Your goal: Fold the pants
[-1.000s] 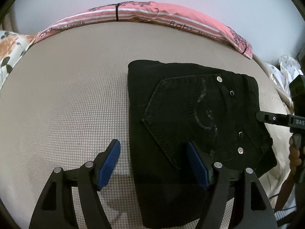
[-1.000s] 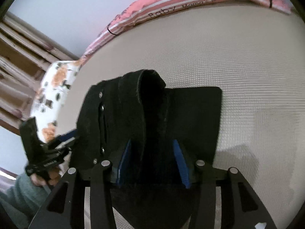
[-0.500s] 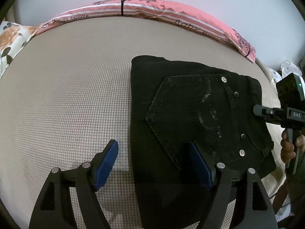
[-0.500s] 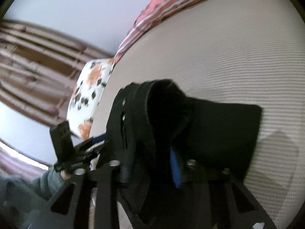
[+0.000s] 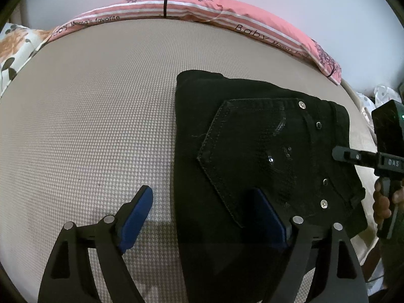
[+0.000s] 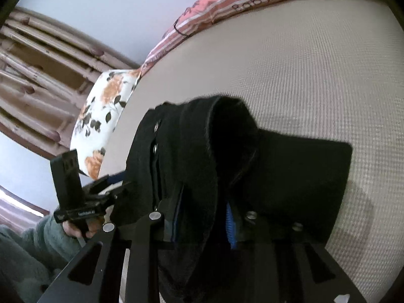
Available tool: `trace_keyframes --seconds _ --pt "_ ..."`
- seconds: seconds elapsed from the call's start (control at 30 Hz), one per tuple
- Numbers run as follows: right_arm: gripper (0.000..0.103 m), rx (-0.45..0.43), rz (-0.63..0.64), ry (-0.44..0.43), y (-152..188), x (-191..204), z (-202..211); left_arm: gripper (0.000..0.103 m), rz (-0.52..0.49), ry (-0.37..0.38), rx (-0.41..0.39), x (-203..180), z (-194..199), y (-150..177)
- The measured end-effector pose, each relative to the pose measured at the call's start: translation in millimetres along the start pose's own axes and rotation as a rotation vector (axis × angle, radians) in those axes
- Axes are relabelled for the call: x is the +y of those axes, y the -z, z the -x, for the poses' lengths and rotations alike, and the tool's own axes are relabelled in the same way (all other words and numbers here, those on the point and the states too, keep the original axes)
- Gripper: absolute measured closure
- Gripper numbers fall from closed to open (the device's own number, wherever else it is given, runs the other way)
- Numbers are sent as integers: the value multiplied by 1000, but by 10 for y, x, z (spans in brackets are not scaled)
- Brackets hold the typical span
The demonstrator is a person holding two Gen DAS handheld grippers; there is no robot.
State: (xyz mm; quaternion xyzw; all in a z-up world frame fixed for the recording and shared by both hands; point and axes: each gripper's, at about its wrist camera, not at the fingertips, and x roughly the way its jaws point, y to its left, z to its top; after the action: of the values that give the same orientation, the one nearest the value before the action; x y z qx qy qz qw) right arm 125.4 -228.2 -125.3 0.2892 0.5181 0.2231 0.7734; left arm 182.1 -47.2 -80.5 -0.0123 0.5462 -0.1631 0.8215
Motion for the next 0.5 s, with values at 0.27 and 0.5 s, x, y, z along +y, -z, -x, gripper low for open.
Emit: trace_keyframes --seconds 0.27,0.5 --pt "85 -52 -144 -84 -8 -150 -34 19 0 -5 -4 9 -3 -6" --pt "92 -155 -183 -90 88 156 314 19 -35 -6 -28 -71 78 -26"
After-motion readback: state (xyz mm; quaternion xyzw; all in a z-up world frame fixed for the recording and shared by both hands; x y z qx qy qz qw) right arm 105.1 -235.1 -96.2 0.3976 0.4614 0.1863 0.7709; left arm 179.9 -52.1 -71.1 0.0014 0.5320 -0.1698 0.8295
